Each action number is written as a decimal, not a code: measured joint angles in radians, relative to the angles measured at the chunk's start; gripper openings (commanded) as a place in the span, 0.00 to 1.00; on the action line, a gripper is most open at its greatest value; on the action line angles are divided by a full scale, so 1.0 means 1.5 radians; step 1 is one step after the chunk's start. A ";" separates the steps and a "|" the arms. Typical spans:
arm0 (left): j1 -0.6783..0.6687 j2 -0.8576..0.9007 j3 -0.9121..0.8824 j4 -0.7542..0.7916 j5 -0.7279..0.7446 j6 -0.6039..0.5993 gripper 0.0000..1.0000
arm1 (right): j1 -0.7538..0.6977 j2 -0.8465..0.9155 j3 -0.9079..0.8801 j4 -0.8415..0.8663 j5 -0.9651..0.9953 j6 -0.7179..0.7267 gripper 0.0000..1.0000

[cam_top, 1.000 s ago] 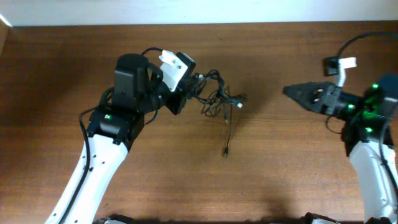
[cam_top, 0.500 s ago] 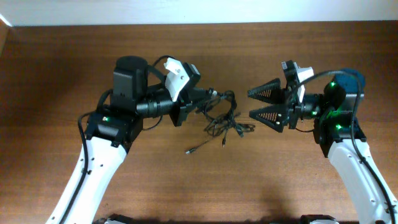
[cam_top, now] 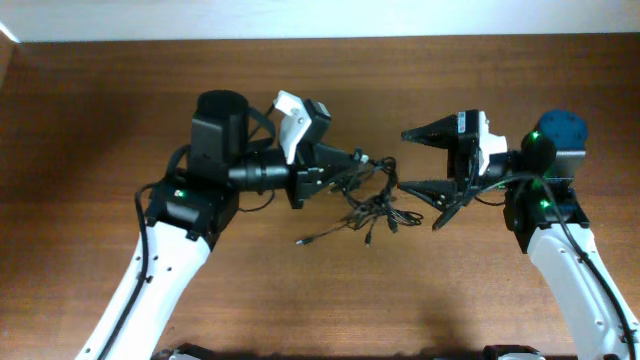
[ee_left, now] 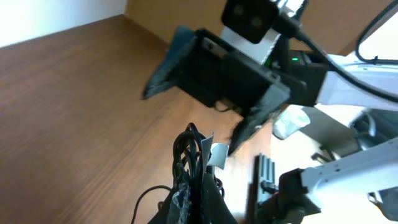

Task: Untangle cables
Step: 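Grasp a cable strand with the right gripper and pull it rightward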

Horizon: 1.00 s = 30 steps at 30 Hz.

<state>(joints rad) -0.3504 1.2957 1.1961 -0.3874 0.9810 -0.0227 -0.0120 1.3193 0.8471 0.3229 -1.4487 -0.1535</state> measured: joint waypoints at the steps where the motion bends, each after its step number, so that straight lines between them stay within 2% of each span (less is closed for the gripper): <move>1: -0.009 0.000 0.000 0.004 0.000 -0.005 0.00 | 0.000 0.000 0.000 0.000 0.001 -0.022 0.71; 2: -0.023 0.000 0.000 0.005 0.000 -0.012 0.00 | 0.000 0.000 0.000 0.000 0.001 -0.035 0.68; 6: -0.029 0.000 0.000 0.008 0.000 -0.018 0.00 | 0.000 0.000 0.000 0.000 0.003 -0.063 0.44; 8: -0.029 0.000 0.000 0.009 0.000 -0.019 0.00 | 0.000 0.000 0.000 0.000 0.005 -0.068 0.42; 11: -0.029 0.000 0.000 0.010 0.000 -0.019 0.00 | 0.000 0.000 0.000 0.000 0.005 -0.072 0.46; 13: -0.032 0.000 0.000 0.015 0.000 -0.019 0.00 | 0.000 0.000 0.000 0.000 0.005 -0.073 0.39; 16: -0.037 0.000 0.000 0.022 -0.001 -0.019 0.00 | 0.000 0.000 0.000 0.000 0.002 -0.073 0.21; 18: -0.037 0.000 0.000 0.023 -0.006 -0.019 0.00 | 0.000 0.000 0.000 0.000 -0.007 -0.075 0.19; 19: -0.037 0.000 0.000 0.024 -0.007 -0.019 0.00 | 0.000 0.000 0.000 0.000 -0.010 -0.074 0.05; 30: -0.037 0.000 0.000 0.024 -0.031 -0.019 0.00 | 0.000 0.000 0.000 0.000 -0.031 -0.073 0.04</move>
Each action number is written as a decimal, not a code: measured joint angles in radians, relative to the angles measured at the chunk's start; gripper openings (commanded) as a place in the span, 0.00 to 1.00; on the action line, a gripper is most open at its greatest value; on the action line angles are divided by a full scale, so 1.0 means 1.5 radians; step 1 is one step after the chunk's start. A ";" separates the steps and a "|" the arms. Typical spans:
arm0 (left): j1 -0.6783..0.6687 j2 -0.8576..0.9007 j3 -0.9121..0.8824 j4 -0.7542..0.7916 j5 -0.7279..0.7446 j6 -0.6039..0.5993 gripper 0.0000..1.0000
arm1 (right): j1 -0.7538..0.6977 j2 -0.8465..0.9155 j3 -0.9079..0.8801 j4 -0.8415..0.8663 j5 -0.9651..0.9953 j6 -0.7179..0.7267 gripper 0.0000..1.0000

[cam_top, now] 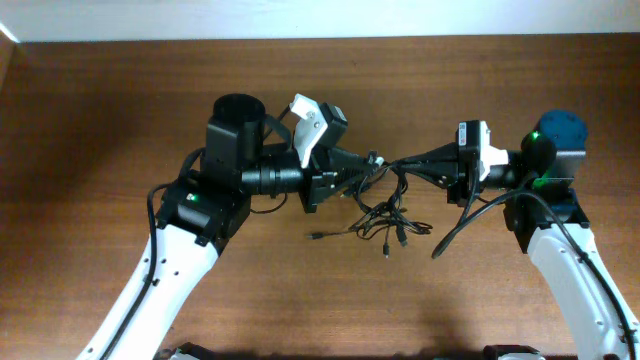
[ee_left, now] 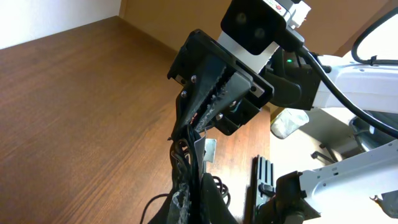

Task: Untangle cables
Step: 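Grasp a cable strand with the right gripper and pull it rightward, then open the right gripper and release the cable strand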

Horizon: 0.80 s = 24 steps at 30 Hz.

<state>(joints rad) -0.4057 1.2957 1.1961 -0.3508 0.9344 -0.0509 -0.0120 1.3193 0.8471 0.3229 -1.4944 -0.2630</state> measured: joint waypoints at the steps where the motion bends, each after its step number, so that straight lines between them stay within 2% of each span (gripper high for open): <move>1: 0.000 0.000 0.000 -0.006 -0.006 0.000 0.00 | 0.000 0.000 0.000 0.000 -0.001 0.001 0.04; 6: -0.001 0.000 0.000 -0.045 -0.056 -0.002 0.00 | 0.000 0.000 0.000 0.001 -0.010 0.001 0.04; 9: -0.002 0.013 0.000 -0.079 -0.123 -0.002 0.00 | 0.000 0.000 0.000 0.001 -0.010 0.002 0.04; 13: -0.003 0.055 0.000 -0.092 -0.138 -0.002 0.00 | 0.000 0.000 0.000 0.001 -0.010 0.004 0.04; 18: -0.003 0.082 0.000 -0.095 -0.140 -0.002 0.00 | 0.000 0.000 0.000 0.078 0.008 0.078 0.04; 22: -0.003 0.083 0.000 -0.098 -0.143 -0.002 0.00 | 0.000 0.000 0.000 0.164 0.020 0.173 0.04; 24: -0.003 0.083 0.000 -0.098 -0.143 -0.002 0.00 | 0.000 0.000 0.000 0.171 0.034 0.206 0.04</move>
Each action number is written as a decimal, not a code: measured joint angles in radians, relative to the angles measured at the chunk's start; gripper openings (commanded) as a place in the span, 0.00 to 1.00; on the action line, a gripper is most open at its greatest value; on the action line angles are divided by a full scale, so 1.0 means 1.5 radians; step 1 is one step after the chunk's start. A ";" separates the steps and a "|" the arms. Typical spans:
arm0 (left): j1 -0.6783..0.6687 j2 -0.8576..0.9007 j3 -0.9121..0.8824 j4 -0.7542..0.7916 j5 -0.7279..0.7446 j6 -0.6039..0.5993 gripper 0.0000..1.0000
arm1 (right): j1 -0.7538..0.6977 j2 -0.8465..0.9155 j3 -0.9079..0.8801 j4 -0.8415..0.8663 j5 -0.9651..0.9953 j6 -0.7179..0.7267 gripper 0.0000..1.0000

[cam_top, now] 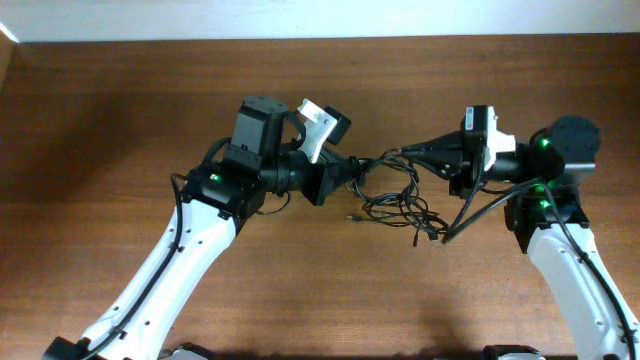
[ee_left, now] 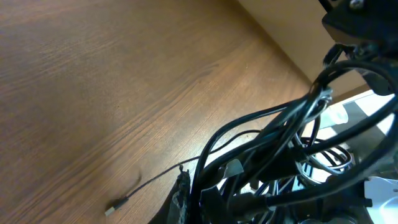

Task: Untangle cables
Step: 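Open the right gripper and release the cable strand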

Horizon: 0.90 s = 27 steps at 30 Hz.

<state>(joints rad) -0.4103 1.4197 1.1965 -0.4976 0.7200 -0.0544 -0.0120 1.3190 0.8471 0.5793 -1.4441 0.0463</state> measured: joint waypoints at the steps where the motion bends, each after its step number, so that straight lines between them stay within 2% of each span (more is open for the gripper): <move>1: 0.000 0.000 0.000 0.000 0.000 0.000 0.00 | 0.000 0.000 0.000 0.001 0.011 0.016 0.04; 6: 0.000 0.000 0.000 0.000 -0.002 0.000 0.00 | 0.000 0.000 0.000 -0.012 0.125 0.103 0.04; 9: 0.000 0.000 0.000 -0.005 -0.005 0.000 0.00 | 0.000 -0.001 0.001 -0.086 0.203 0.122 0.04; 10: 0.000 0.000 0.000 -0.005 -0.007 0.000 0.00 | 0.000 -0.001 0.001 -0.125 0.241 0.128 0.16; 11: 0.000 0.000 0.000 -0.006 -0.009 0.000 0.00 | 0.000 -0.001 0.001 -0.142 0.259 0.129 0.68; 12: 0.000 0.000 0.000 -0.007 -0.010 0.000 0.00 | 0.000 -0.001 0.002 -0.150 0.274 0.131 0.96; 13: 0.000 0.000 0.000 -0.010 -0.010 0.000 0.00 | 0.000 -0.001 0.001 -0.152 0.279 0.136 0.99; 22: 0.000 0.007 0.000 0.007 -0.012 0.000 0.00 | 0.000 -0.001 0.002 -0.170 0.226 0.137 0.99; 25: 0.000 0.007 -0.001 0.044 -0.012 0.001 0.00 | 0.000 -0.001 0.003 -0.220 0.218 0.215 0.99; 27: 0.000 0.008 -0.001 0.083 -0.012 0.000 0.00 | 0.000 -0.001 0.002 -0.232 0.207 0.332 0.99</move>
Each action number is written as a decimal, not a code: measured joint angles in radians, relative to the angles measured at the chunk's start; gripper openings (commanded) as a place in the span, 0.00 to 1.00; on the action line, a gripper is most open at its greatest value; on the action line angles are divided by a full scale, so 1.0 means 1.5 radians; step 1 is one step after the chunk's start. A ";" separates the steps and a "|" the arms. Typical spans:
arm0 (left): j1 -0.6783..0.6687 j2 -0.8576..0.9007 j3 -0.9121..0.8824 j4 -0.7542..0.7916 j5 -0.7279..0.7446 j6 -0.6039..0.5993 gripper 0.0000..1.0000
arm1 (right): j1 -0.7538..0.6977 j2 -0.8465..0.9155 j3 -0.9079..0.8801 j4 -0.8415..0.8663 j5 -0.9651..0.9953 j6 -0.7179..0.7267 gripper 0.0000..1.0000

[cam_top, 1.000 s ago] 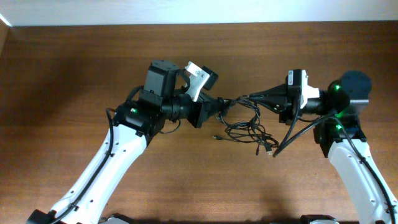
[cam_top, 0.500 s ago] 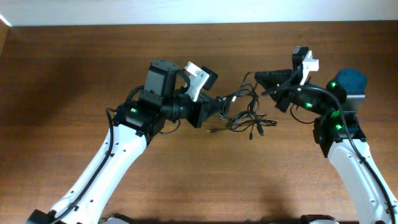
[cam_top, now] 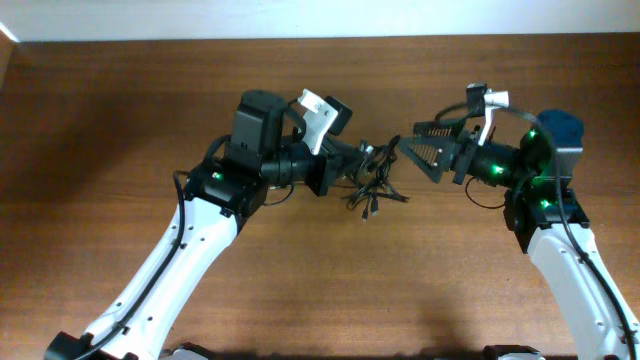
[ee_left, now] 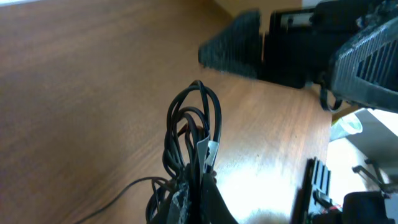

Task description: Untangle cables

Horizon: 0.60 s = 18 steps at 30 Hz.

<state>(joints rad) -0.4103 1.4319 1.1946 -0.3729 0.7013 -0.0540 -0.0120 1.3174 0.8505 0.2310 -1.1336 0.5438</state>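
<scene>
A tangle of thin black cables [cam_top: 374, 186] hangs off my left gripper [cam_top: 362, 162], which is shut on it just above the wooden table [cam_top: 110, 150]. The left wrist view shows the cable loops [ee_left: 194, 118] standing up from between the left fingers [ee_left: 214, 202], with one thin lead trailing away to the left. My right gripper [cam_top: 409, 137] is open just right of the bundle, its jaws spread and nothing between them. In the left wrist view one ridged finger [ee_left: 231, 45] of it appears blurred beyond the loops.
A round blue object [cam_top: 560, 126] sits behind the right arm at the table's right side. The table's far edge meets a white wall along the top of the overhead view. Both arms reach in towards the middle.
The right gripper, then shut on a cable and holding the bundle stretched between both grippers, is now open and empty. The cables have gathered into a small clump at the left gripper.
The left gripper held the tangle while the right stood open beside it. Then the right was shut on cables right by the left gripper. Then the bundle was spread between the two grippers. Now only the left holds it.
</scene>
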 measured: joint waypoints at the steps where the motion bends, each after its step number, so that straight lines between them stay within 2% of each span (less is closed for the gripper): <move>1: 0.000 0.000 0.000 0.008 0.000 0.001 0.00 | 0.000 0.000 0.000 0.000 -0.006 0.029 0.99; 2: 0.000 0.000 0.000 0.018 0.000 0.005 0.00 | 0.000 0.000 0.000 0.000 -0.021 0.089 1.00; 4: 0.000 0.000 0.000 0.020 0.000 0.012 0.00 | 0.000 0.000 0.000 0.000 -0.030 0.123 0.96; 7: 0.000 0.001 0.000 0.023 0.000 0.052 0.00 | 0.000 0.000 0.000 -0.012 -0.033 0.189 0.76; 10: -0.001 0.001 0.000 0.030 0.000 0.106 0.00 | 0.000 0.000 0.000 -0.013 -0.034 0.268 0.63; 14: -0.026 0.001 0.000 0.053 -0.002 0.166 0.00 | 0.000 0.000 0.000 -0.016 -0.036 0.342 0.61; 18: -0.052 0.001 0.000 0.069 -0.012 0.184 0.00 | 0.000 -0.001 0.002 -0.103 -0.030 0.356 0.53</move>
<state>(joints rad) -0.4881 1.4326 1.1946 -0.2691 0.6827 0.2214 -0.0120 1.3163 0.8539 0.0765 -1.1778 1.0771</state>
